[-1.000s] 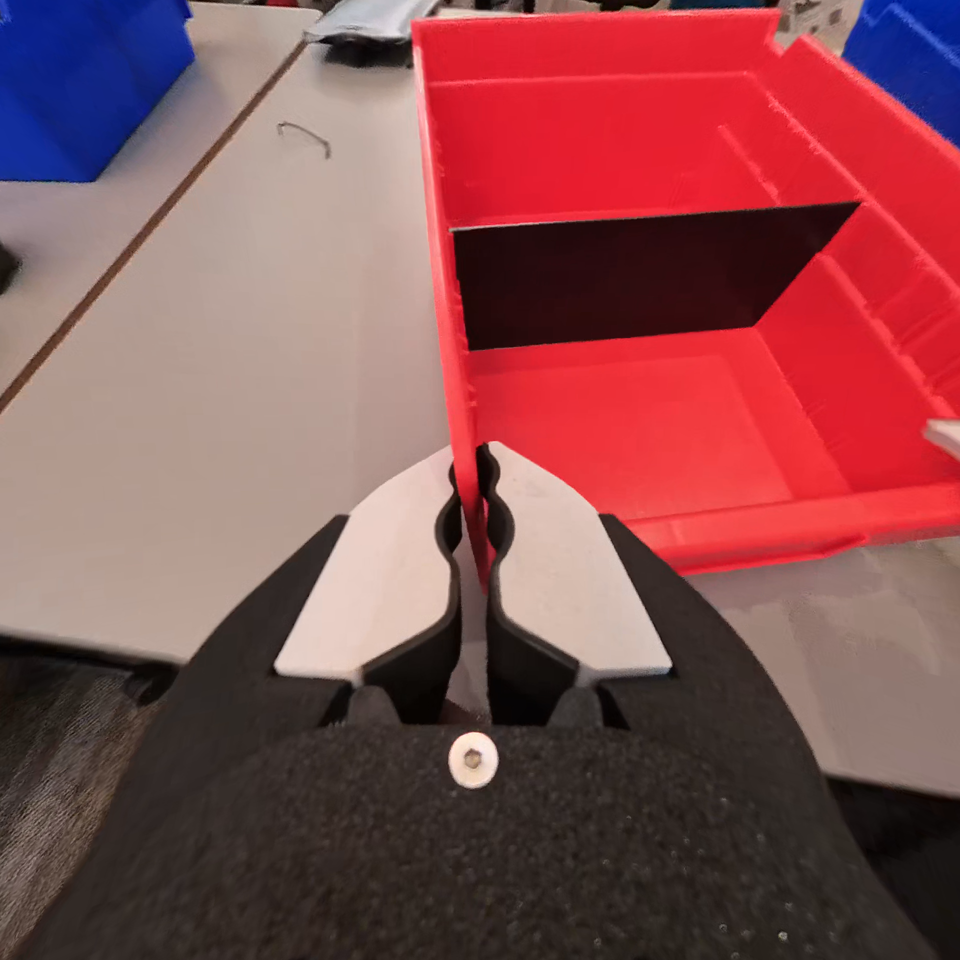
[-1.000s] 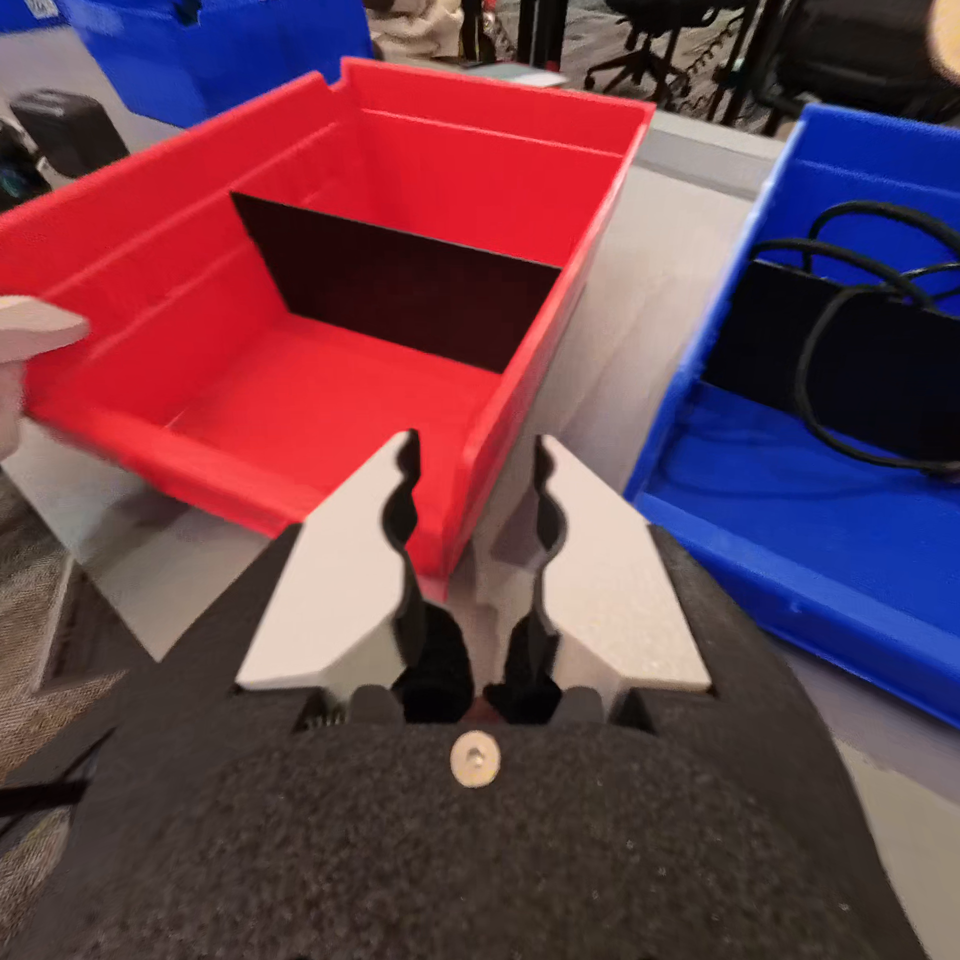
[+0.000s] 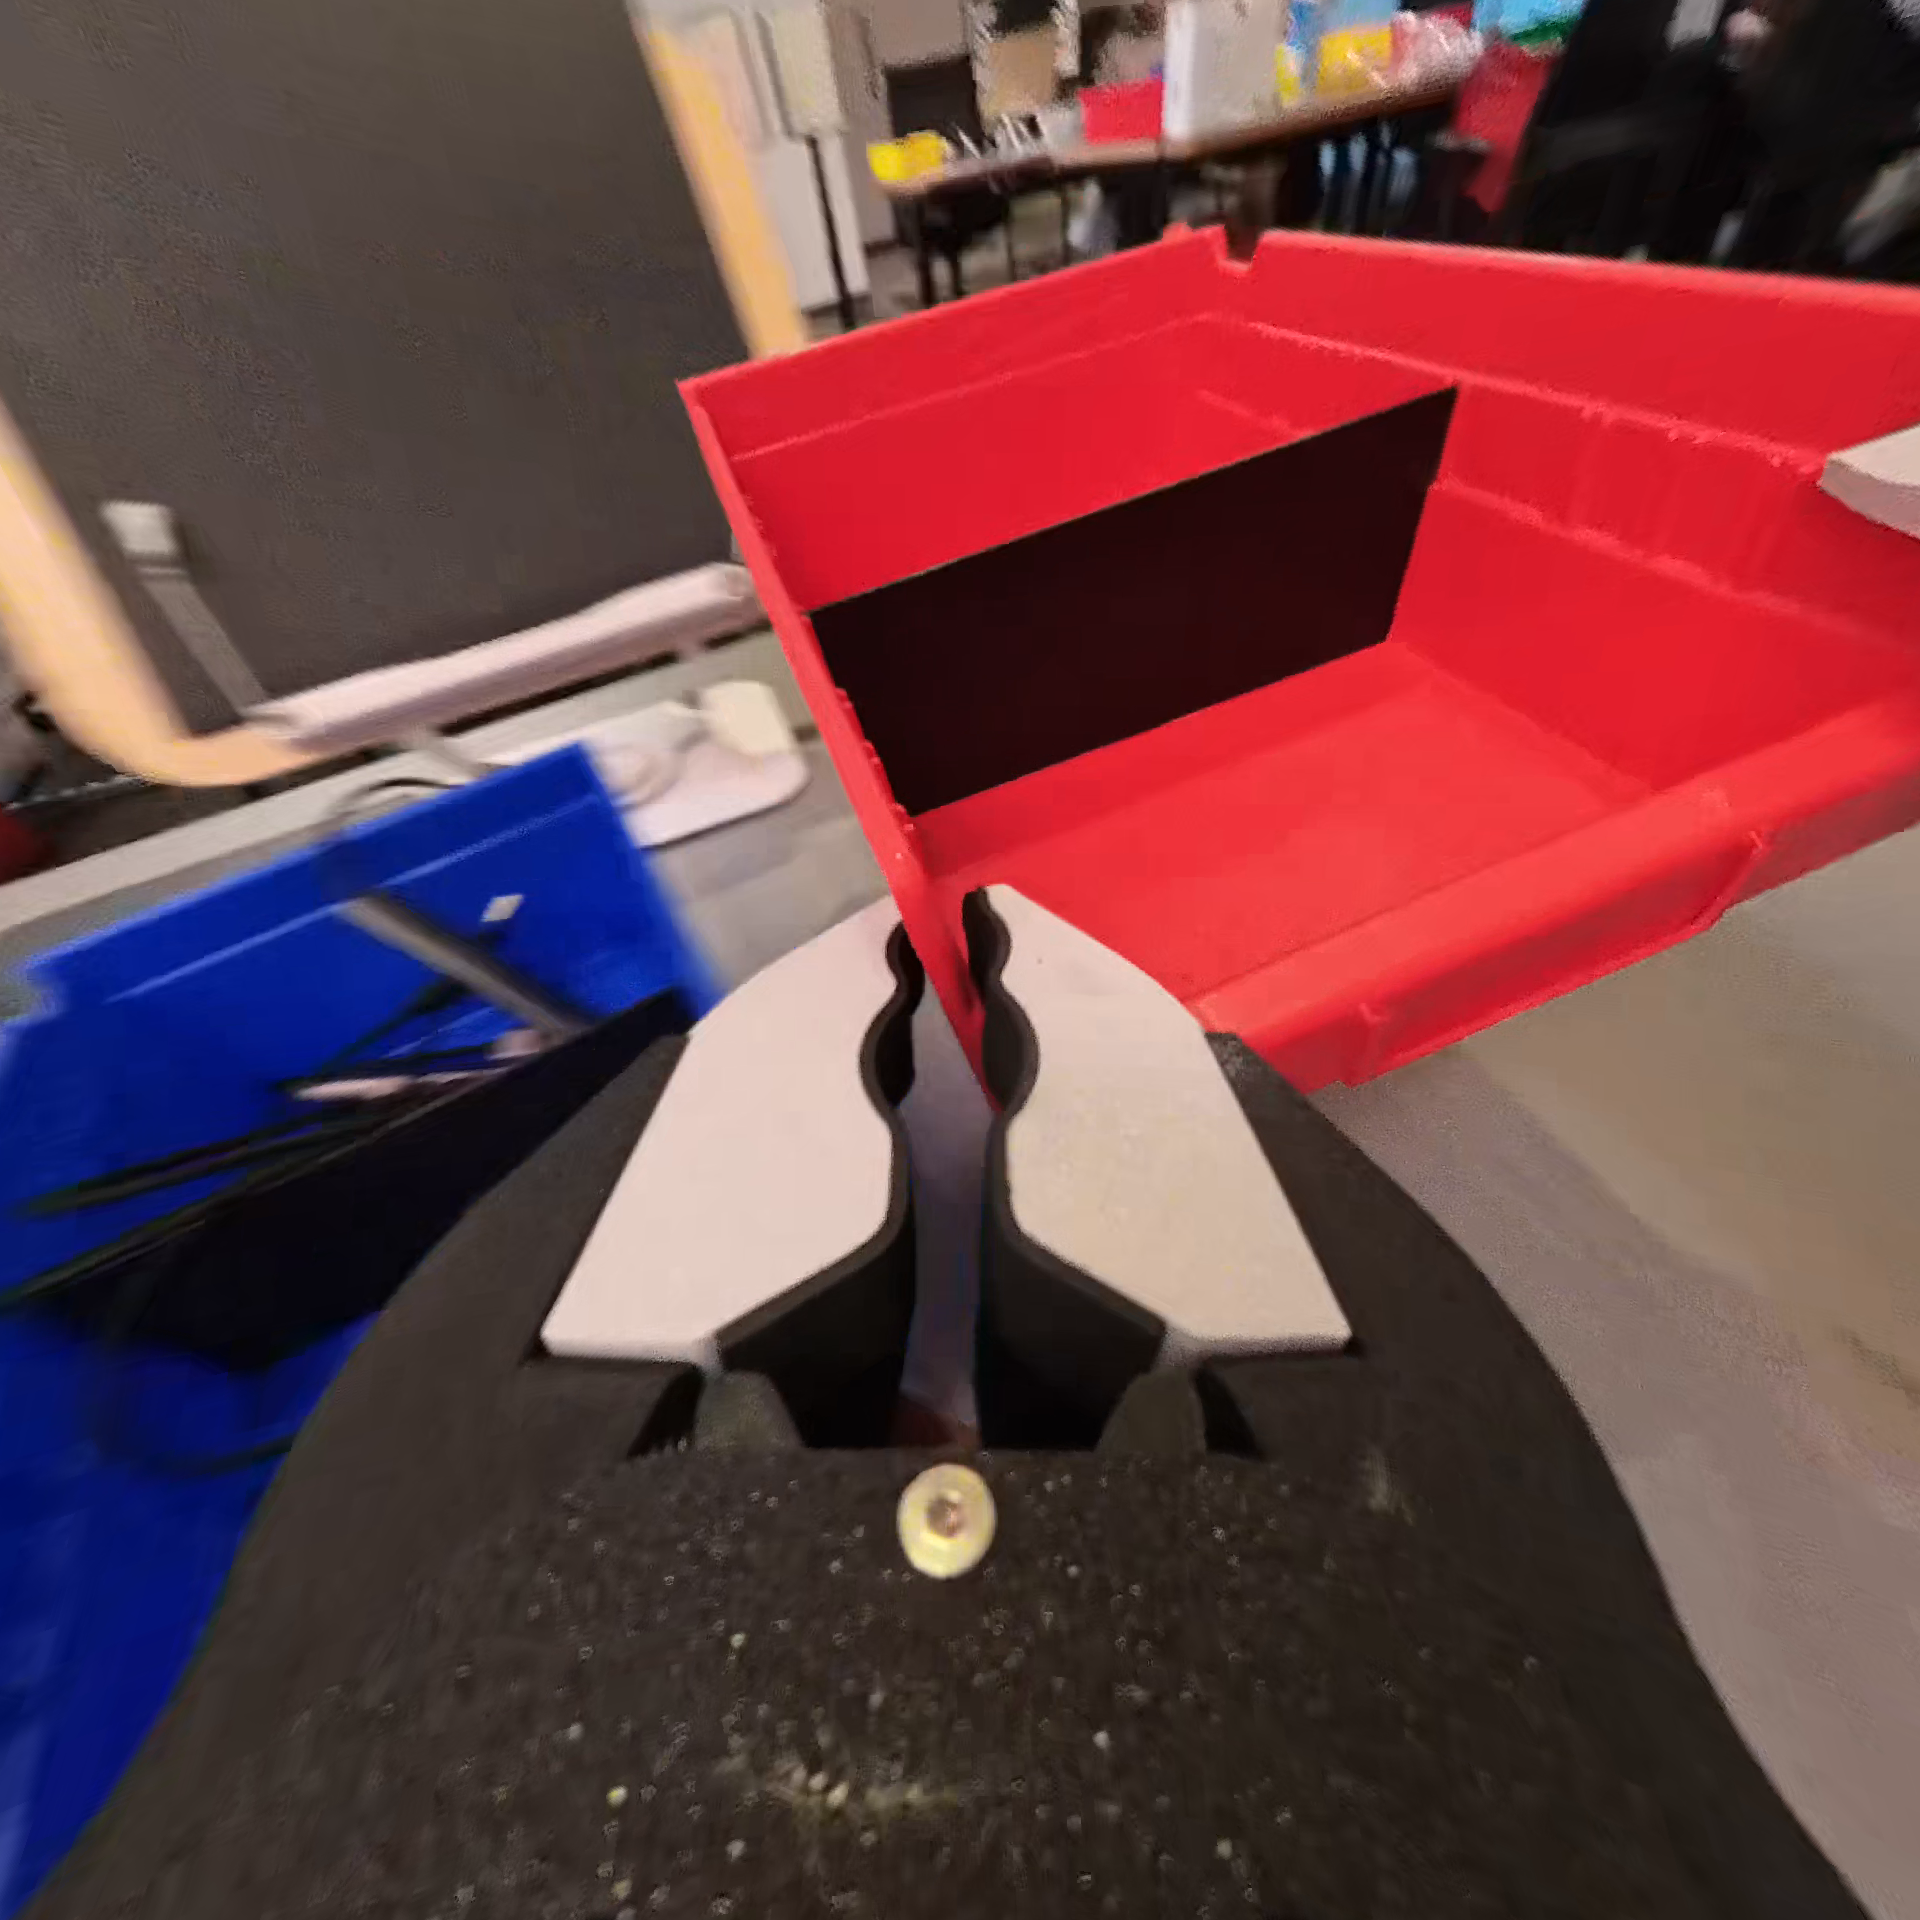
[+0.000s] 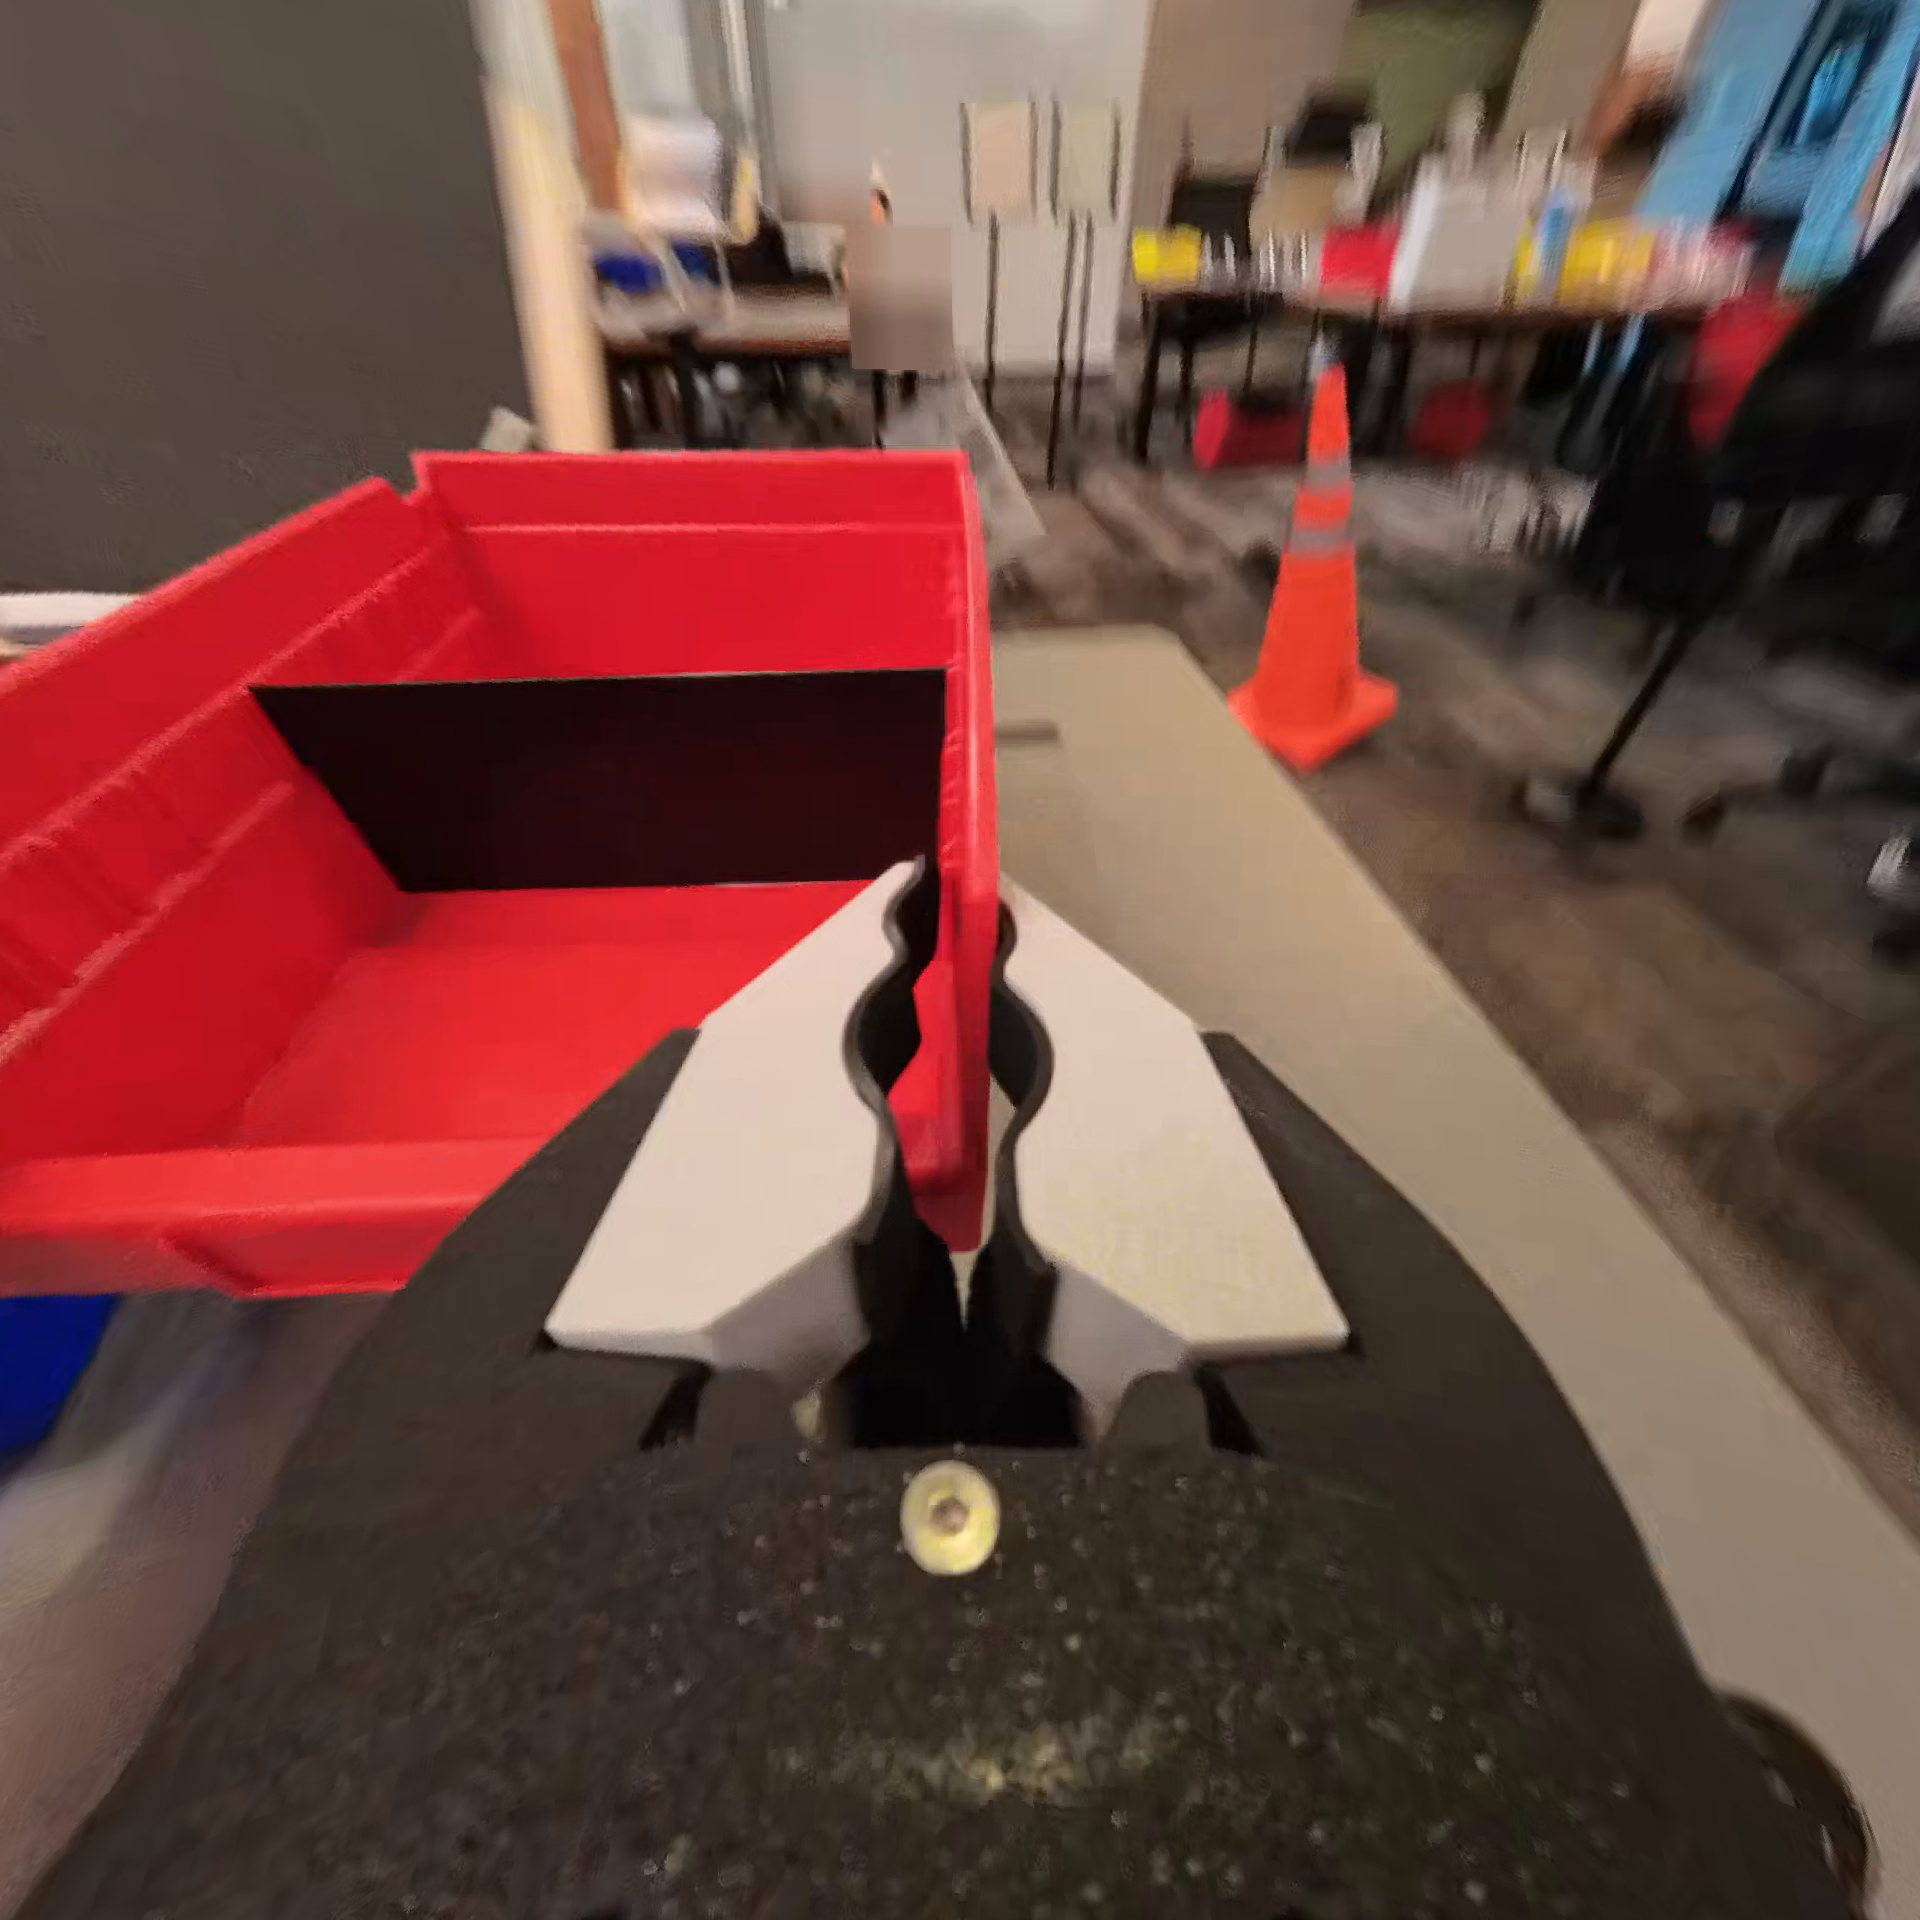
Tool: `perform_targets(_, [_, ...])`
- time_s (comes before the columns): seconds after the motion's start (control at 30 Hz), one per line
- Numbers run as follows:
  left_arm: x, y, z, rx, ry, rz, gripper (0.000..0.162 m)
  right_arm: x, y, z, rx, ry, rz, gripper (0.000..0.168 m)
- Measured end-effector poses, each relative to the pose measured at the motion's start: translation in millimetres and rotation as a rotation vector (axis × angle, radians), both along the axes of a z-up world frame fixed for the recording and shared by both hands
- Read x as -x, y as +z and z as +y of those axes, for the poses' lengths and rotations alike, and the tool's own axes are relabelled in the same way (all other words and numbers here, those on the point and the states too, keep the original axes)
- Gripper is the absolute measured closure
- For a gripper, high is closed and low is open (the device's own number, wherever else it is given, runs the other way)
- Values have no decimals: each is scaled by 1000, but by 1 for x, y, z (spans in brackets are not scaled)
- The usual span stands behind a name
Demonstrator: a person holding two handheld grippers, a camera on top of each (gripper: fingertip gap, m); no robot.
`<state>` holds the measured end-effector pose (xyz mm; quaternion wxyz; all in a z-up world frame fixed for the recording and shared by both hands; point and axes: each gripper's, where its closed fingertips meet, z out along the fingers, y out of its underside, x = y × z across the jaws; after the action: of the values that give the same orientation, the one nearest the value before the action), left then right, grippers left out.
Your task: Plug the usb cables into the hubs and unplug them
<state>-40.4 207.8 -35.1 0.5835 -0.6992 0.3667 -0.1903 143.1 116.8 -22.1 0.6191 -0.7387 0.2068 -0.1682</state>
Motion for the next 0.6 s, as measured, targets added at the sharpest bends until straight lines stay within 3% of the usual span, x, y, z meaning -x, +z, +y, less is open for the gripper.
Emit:
perform_targets(0.03, [-27, -15, -6, 3, -18, 31, 155, -23, -21, -11, 23, -20, 75, 165])
perform_targets(0.17, [-86, -62, -28, 49, -56, 81, 156, -74, -78, -39, 117, -23, 128, 166])
perform_targets(0.3, [-95, -79, -36, 45, -59, 62, 154, -86, -87, -31, 54, 97, 211, 166])
perform_targets(0.4, [-98, -95, -47, 106, -123, 79, 149, -90, -107, -28, 144, 67, 213, 164])
perform_targets(0.5, [-92, -88, -70, 114, -264, 66, 135, -97, -106, -35, 202, 1, 123, 160])
perform_targets(0.6, [-51, -60, -86, 7, -370, 61, 135, -101, -71, -53, 101, -102, 88, 144])
